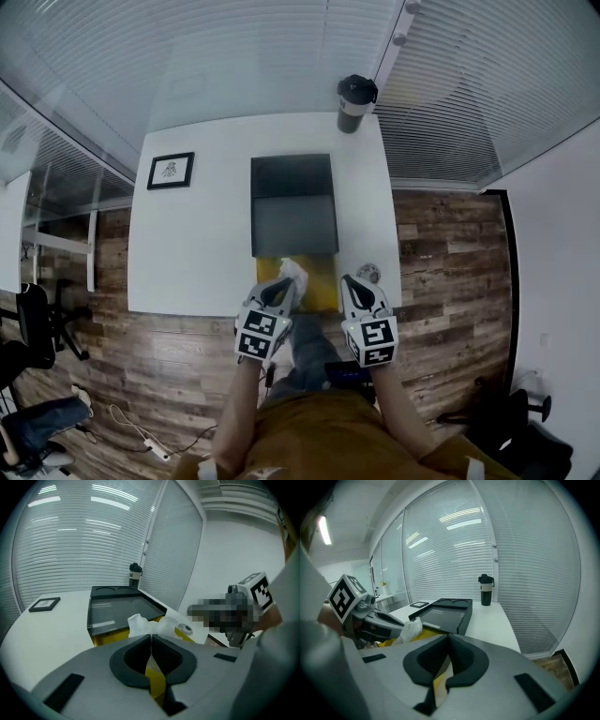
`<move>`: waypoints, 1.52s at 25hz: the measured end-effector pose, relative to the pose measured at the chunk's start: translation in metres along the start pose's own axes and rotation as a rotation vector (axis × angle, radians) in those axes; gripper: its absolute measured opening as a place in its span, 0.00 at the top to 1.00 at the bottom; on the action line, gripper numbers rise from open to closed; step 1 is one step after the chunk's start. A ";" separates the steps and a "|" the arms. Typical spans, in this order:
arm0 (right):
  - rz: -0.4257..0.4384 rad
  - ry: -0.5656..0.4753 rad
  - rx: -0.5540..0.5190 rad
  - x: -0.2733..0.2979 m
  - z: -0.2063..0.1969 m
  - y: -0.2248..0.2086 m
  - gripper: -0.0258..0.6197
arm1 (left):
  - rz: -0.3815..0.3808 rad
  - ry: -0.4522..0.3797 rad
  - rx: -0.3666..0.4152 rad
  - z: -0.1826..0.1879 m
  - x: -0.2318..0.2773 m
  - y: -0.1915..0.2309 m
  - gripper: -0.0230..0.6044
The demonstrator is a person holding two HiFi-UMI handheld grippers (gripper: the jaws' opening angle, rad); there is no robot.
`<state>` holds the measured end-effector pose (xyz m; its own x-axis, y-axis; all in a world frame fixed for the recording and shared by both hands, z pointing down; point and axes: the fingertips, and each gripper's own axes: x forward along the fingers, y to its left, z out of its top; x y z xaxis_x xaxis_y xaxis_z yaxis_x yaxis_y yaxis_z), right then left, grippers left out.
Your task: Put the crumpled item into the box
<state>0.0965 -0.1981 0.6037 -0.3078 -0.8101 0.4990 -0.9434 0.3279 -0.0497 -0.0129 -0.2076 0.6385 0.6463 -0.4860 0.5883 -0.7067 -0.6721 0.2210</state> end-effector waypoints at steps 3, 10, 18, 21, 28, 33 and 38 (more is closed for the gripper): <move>-0.003 0.012 0.008 0.002 -0.005 -0.003 0.94 | -0.015 0.042 0.030 -0.005 0.008 -0.004 0.91; -0.006 0.021 0.024 0.003 -0.009 -0.008 0.94 | -0.023 0.142 0.100 -0.016 0.022 -0.009 0.91; -0.004 0.015 0.036 0.005 -0.007 -0.014 0.94 | -0.023 0.234 0.161 -0.024 0.038 -0.014 0.91; 0.008 0.009 0.048 0.004 -0.008 -0.014 0.94 | -0.005 0.260 0.204 -0.028 0.042 -0.014 0.91; 0.011 0.011 0.046 0.004 -0.009 -0.015 0.94 | -0.006 0.293 0.221 -0.034 0.047 -0.016 0.91; 0.003 0.015 0.047 0.002 -0.010 -0.018 0.94 | -0.009 0.301 0.227 -0.036 0.048 -0.019 0.91; 0.002 0.016 0.046 0.000 -0.011 -0.019 0.94 | -0.002 0.296 0.229 -0.035 0.049 -0.018 0.91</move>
<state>0.1158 -0.1990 0.6145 -0.3083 -0.8015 0.5124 -0.9475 0.3069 -0.0901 0.0213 -0.1991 0.6907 0.5127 -0.3242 0.7950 -0.6007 -0.7970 0.0624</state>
